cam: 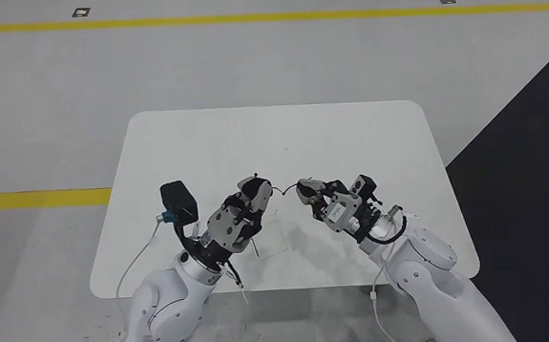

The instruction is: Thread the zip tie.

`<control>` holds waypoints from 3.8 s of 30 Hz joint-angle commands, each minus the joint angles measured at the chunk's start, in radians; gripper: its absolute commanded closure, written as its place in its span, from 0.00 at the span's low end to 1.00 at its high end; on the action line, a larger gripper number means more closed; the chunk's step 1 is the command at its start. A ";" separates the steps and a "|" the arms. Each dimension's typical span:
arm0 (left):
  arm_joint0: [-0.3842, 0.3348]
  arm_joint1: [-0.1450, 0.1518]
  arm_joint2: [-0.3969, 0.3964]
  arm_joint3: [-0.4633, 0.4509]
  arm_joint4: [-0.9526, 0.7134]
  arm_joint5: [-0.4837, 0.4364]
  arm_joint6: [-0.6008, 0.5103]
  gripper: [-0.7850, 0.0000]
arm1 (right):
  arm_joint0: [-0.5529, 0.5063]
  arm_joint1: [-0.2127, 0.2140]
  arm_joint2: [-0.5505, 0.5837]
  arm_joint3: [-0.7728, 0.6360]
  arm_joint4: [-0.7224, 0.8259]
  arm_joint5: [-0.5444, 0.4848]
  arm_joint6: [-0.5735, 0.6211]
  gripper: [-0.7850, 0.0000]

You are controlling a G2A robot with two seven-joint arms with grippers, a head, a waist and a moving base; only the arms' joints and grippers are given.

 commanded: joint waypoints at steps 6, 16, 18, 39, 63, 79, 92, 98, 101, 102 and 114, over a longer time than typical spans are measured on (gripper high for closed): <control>-0.008 0.001 0.003 0.004 -0.004 0.010 -0.007 1.00 | 0.000 0.000 0.000 0.000 0.000 0.000 0.000 1.00; -0.015 0.003 0.007 0.009 0.001 0.019 -0.017 1.00 | 0.000 0.000 0.000 0.000 0.000 0.000 0.000 1.00; -0.014 0.003 0.008 0.010 0.003 0.019 -0.019 1.00 | 0.000 0.000 0.000 0.000 0.000 0.000 0.000 1.00; -0.005 0.009 -0.006 0.016 -0.012 0.020 -0.013 1.00 | -0.023 -0.007 0.017 -0.024 0.026 -0.027 0.008 1.00; -0.003 0.016 -0.006 0.019 -0.025 -0.034 0.004 1.00 | -0.040 -0.020 0.054 -0.034 0.095 0.007 0.030 1.00; -0.021 0.020 0.007 0.025 0.033 -0.033 -0.023 1.00 | -0.021 -0.032 0.036 -0.014 0.115 0.037 0.012 1.00; -0.020 0.018 -0.003 0.029 0.002 0.003 0.062 1.00 | -0.017 -0.040 0.045 -0.001 0.139 0.040 0.009 1.00; -0.003 0.017 -0.028 0.004 -0.055 0.013 0.101 1.00 | -0.020 -0.045 0.062 0.018 0.137 -0.001 -0.064 1.00; 0.002 0.019 -0.023 0.004 -0.050 0.010 0.077 1.00 | -0.032 -0.047 0.053 0.013 0.119 -0.022 -0.078 1.00; 0.003 0.019 -0.022 0.003 -0.043 0.011 0.071 1.00 | -0.032 -0.047 0.053 0.013 0.119 -0.022 -0.078 1.00; 0.003 0.019 -0.022 0.003 -0.041 0.012 0.069 1.00 | -0.032 -0.047 0.053 0.013 0.119 -0.022 -0.078 1.00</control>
